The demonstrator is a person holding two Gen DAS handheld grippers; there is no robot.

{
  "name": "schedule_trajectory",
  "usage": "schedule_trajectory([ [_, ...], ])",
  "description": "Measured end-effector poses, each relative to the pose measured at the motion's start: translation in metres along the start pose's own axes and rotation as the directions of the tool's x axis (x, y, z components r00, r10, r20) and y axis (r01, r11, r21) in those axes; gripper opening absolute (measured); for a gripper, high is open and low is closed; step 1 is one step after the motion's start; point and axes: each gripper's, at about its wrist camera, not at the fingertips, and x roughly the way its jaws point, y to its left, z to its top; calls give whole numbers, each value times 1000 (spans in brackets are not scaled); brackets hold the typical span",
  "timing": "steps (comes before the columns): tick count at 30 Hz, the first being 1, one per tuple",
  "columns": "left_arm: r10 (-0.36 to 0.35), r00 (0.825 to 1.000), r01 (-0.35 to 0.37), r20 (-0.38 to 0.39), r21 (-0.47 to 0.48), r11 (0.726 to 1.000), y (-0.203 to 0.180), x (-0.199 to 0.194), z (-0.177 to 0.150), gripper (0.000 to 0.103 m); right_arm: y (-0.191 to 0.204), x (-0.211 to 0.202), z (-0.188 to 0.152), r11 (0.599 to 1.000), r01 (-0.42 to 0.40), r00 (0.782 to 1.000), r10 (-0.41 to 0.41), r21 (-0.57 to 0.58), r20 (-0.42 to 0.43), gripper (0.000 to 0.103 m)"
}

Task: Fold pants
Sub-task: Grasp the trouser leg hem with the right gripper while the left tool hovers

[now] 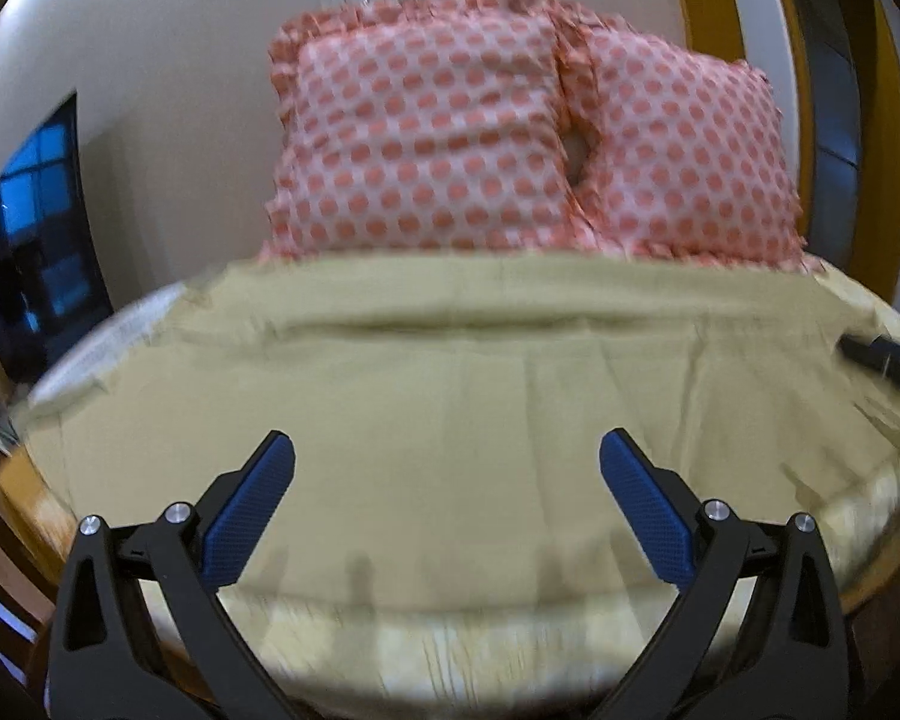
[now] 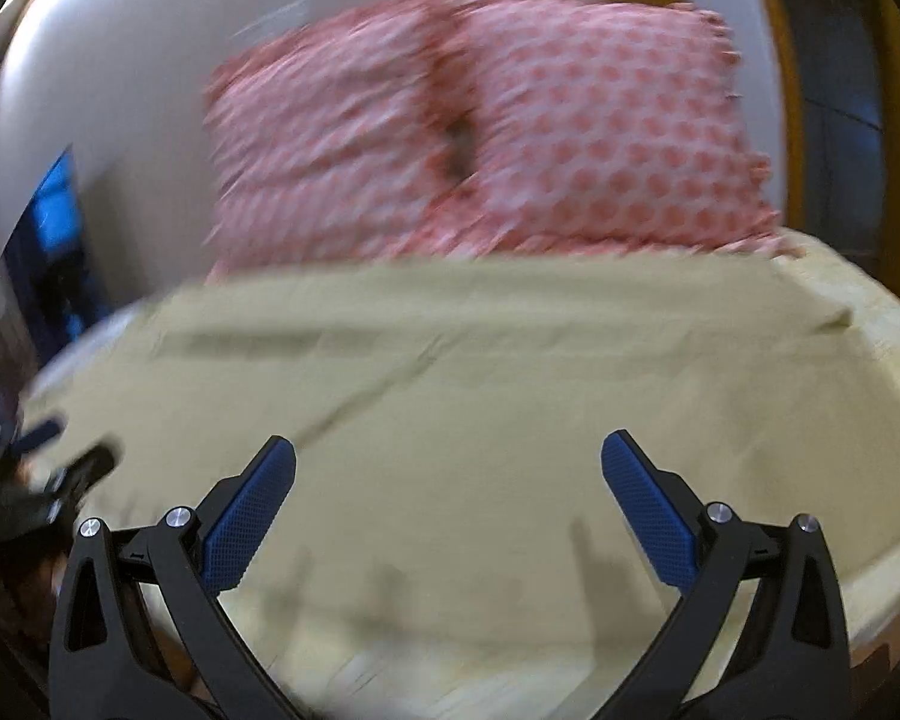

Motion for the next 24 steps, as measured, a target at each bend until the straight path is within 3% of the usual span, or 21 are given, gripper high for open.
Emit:
schedule_trajectory([
  [3,1,1000,-1,4,-45,999,7,23,32,101,-53,44,63,986,136,990,-133,97,-40,102],
  [5,12,1000,-14,-20,-81,997,13,45,49,101,-86,86,97,956,261,963,-249,133,-99,98],
  [6,18,999,-21,-28,-100,995,16,56,55,101,-107,112,114,933,329,941,-309,149,-140,91],
  [7,25,999,-30,-38,-114,993,18,64,59,101,-127,139,127,908,386,915,-355,164,-190,75],
  [8,29,998,-36,-50,-138,990,23,76,64,101,-141,157,134,890,421,897,-379,176,-229,66],
  [11,17,997,-32,-79,-188,982,32,95,67,101,-189,223,152,813,526,829,-423,250,-366,60],
  [15,-13,993,-15,-117,-233,972,40,111,59,101,-217,263,161,731,590,790,-436,343,-431,59],
  [16,-40,989,4,-139,-247,969,43,116,57,101,-221,262,158,720,606,779,-452,338,-435,59],
  [17,-62,987,20,-151,-262,965,45,120,56,101,-224,275,158,701,646,743,-488,302,-458,59],
  [19,-92,981,38,-171,-293,955,49,125,54,101,-222,289,157,692,689,698,-553,216,-455,58],
  [20,-105,978,43,-183,-312,949,52,128,52,101,-218,289,156,698,690,697,-569,191,-437,56],
  [21,-113,975,45,-190,-327,944,55,130,51,101,-217,287,153,718,667,720,-554,198,-418,46],
  [22,-125,972,48,-199,-353,934,59,133,49,101,-216,284,150,727,659,729,-554,192,-403,36],
  [23,-139,969,53,-205,-378,924,63,135,47,101,-215,280,147,736,651,736,-552,186,-393,16],
  [24,-146,967,54,-208,-392,918,64,136,46,101,-216,271,142,751,630,756,-533,198,-380,13],
])
